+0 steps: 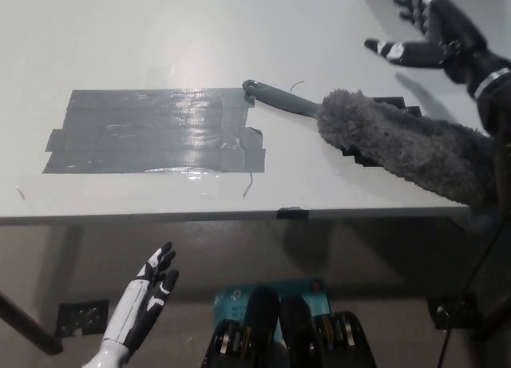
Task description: A person hands a grey duster to the robot and the robot grabs it with its right hand and places it on the black marked spot infron tof it on the desk
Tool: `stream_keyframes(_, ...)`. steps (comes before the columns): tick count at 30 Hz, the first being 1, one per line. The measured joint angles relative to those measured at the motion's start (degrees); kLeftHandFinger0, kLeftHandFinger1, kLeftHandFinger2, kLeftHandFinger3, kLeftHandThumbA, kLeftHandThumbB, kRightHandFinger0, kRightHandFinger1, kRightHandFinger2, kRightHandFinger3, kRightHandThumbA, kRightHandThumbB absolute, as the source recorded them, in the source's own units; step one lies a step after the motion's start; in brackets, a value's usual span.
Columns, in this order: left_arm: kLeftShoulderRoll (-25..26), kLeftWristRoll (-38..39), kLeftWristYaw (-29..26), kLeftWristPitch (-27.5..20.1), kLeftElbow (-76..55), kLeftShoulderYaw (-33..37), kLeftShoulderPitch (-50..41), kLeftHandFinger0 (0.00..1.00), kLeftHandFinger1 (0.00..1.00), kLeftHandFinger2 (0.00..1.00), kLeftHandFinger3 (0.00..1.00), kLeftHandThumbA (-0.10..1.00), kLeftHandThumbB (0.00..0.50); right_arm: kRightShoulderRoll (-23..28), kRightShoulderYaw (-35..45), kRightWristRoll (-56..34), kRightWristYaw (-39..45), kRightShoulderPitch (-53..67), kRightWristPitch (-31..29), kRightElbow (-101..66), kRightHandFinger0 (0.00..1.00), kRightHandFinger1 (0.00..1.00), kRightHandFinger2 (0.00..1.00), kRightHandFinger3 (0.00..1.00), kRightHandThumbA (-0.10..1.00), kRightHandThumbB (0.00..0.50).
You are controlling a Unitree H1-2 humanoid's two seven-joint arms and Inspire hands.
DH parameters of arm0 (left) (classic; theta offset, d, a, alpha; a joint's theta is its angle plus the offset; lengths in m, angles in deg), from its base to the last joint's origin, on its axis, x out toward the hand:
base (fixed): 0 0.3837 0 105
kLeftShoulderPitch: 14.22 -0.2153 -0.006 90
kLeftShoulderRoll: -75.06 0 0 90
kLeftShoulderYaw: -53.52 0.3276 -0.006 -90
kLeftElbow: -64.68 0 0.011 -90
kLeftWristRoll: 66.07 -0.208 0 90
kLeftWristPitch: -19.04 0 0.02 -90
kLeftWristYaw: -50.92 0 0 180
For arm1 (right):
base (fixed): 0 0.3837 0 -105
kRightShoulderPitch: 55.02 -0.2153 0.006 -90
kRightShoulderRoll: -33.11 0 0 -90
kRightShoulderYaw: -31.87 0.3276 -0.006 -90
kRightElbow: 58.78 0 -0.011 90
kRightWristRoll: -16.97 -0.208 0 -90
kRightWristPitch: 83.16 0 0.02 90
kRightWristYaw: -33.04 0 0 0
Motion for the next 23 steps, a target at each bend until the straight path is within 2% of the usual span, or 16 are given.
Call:
stream_keyframes(2,0.0,0.0,0.0,0.0,0.0,0.0,0.0,1.0,1.0,1.0,1.0,0.97,0.125,-0.01,0.36,-0.49,0.0,0.86,0.18,-2.73,1.0,1.0,1.0,1.0,1.0,0.5)
stream_keyframes(5,0.0,0.01,0.0,0.01,0.08,0.0,0.01,1.0,1.0,1.0,1.0,0.96,0.121,-0.07,0.44,-0.97,0.0,4.51,0.39,-9.11,1.0,1.0,1.0,1.0,1.0,0.494)
stream_keyframes(6,0.0,0.01,0.0,0.01,0.1,0.0,0.0,1.0,1.0,1.0,1.0,0.96,0.115,-0.14,0.42,-0.98,-0.01,5.85,0.42,-10.87,1.0,1.0,1.0,1.0,1.0,0.465)
stream_keyframes(8,0.0,0.01,0.0,0.01,0.14,0.0,0.0,1.0,1.0,1.0,1.0,0.96,0.105,-0.43,0.31,-0.97,-0.01,9.34,0.43,-14.91,1.0,1.0,1.0,1.0,1.0,0.449)
stream_keyframes(10,0.0,0.02,0.0,0.01,0.2,0.0,0.02,1.0,1.0,1.0,1.0,0.96,0.101,-1.0,0.06,-0.97,-0.02,13.84,0.42,-19.26,1.0,1.0,1.0,1.0,1.0,0.467)
stream_keyframes(13,0.0,0.03,0.0,0.0,0.28,0.0,0.02,1.0,1.0,1.0,1.0,0.95,0.101,-2.17,-0.6,-0.93,-0.05,21.16,0.29,-25.38,1.0,1.0,1.0,1.0,1.0,0.45)
stream_keyframes(14,0.0,0.02,0.0,0.0,0.3,-0.01,0.02,1.0,1.0,1.0,1.0,0.95,0.103,-2.66,-0.92,-0.83,-0.09,24.15,0.18,-27.29,1.0,1.0,1.0,1.0,1.0,0.408)
stream_keyframes(16,0.0,0.02,0.0,0.0,0.31,0.0,0.03,1.0,1.0,1.0,1.0,0.97,0.104,-3.85,-1.96,-0.51,-0.28,30.26,-0.6,-31.81,1.0,1.0,1.0,1.0,1.0,0.386)
stream_keyframes(17,0.0,0.02,0.0,0.0,0.31,0.0,0.03,1.0,1.0,1.0,1.0,0.97,0.103,-4.35,-2.4,-0.25,-0.44,33.2,-1.23,-33.37,1.0,1.0,1.0,1.0,1.0,0.352)
stream_keyframes(19,0.0,0.02,-0.01,0.0,0.31,-0.02,-0.02,1.0,1.0,1.0,1.0,0.98,0.105,-5.75,-3.67,0.53,-0.85,39.52,-3.18,-35.99,1.0,1.0,1.0,1.0,1.0,0.363)
stream_keyframes(20,0.0,0.02,-0.01,0.0,0.31,-0.02,-0.02,1.0,1.0,1.0,1.0,0.98,0.109,-6.17,-3.93,0.7,-0.98,40.8,-3.61,-36.03,1.0,1.0,1.0,1.0,1.0,0.398)
stream_keyframes(23,-0.01,0.02,0.0,-0.01,0.31,0.03,-0.06,1.0,1.0,1.0,1.0,0.97,0.112,-7.69,-4.92,2.03,-1.91,46.98,-6.36,-35.28,1.0,1.0,1.0,1.0,1.0,0.408)
